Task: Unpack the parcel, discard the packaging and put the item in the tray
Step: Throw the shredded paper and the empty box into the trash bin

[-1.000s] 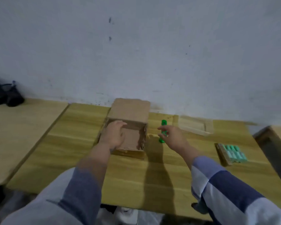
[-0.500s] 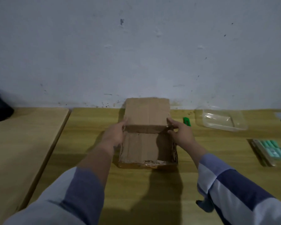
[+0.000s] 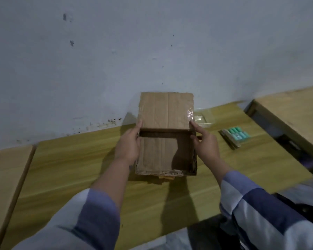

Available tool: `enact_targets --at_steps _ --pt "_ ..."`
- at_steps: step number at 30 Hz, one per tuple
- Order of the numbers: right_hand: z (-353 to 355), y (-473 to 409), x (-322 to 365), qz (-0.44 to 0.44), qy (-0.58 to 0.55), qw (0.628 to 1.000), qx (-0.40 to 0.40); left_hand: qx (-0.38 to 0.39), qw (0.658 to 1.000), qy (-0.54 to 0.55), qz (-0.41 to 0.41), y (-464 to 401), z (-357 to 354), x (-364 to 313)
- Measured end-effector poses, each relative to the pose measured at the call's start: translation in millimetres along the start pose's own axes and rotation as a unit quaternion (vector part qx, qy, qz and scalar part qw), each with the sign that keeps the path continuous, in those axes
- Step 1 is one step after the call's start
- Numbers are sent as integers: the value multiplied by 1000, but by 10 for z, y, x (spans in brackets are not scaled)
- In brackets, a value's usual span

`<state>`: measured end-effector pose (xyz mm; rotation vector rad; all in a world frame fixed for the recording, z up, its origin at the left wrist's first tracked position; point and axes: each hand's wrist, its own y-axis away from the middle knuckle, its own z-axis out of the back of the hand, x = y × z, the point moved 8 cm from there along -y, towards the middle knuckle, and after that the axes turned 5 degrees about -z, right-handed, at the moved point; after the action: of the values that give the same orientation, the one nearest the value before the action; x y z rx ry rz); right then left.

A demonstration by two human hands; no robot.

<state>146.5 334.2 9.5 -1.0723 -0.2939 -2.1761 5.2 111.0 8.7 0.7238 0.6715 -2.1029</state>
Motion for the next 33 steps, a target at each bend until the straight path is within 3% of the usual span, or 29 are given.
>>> enact_targets --at_steps 12,18,26,33 --pt "2638 887 -1910 -125 59 979 -150 117 985 40 -119 684 -2070 -2304" --pt "3552 1602 -2868 -205 62 958 -190 201 967 45 -152 1318 -3079 -3138" --pt "3706 2438 -3844 -307 56 932 -183 351 921 -11 -169 2045 -4024 -3365" --pt "3043 2747 -4659 -380 63 916 -114 453 884 -39 -114 2415 -4790 -2656"
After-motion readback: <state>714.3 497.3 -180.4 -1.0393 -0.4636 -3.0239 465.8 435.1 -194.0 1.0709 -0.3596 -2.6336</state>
